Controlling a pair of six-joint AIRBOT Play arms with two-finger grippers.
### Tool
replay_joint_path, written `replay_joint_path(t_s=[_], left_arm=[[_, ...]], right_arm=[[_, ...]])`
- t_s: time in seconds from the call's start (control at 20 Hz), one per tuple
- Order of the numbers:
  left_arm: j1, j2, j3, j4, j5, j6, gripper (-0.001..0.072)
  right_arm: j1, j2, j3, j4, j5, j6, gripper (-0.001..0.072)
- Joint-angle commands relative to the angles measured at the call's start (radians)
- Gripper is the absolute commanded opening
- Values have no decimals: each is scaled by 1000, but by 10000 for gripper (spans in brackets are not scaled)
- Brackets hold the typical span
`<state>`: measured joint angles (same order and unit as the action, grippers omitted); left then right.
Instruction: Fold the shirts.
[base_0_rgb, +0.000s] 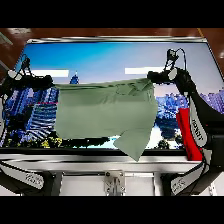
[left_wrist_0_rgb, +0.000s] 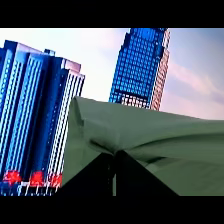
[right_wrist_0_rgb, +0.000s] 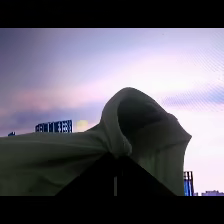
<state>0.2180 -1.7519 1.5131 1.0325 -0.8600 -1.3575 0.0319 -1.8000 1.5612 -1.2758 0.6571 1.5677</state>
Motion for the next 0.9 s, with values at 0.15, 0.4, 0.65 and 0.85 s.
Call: replay_joint_path(t_s=[0.15,0.4,0.65,0.85], left_arm=[[25,-26,30,169,-385,-26,40],[24,-81,29,221,-544,-132,40],[23,-85,32,218,-581,-155,471],[81,-2,32,219,-698,-108,540]], right_arm=[[-50,39,-8,-92,577,24,60],[-31,-22,-55,-6,593,47,60],[-25,1,-54,11,568,47,556],[-83,157,-54,-164,729,-19,583]])
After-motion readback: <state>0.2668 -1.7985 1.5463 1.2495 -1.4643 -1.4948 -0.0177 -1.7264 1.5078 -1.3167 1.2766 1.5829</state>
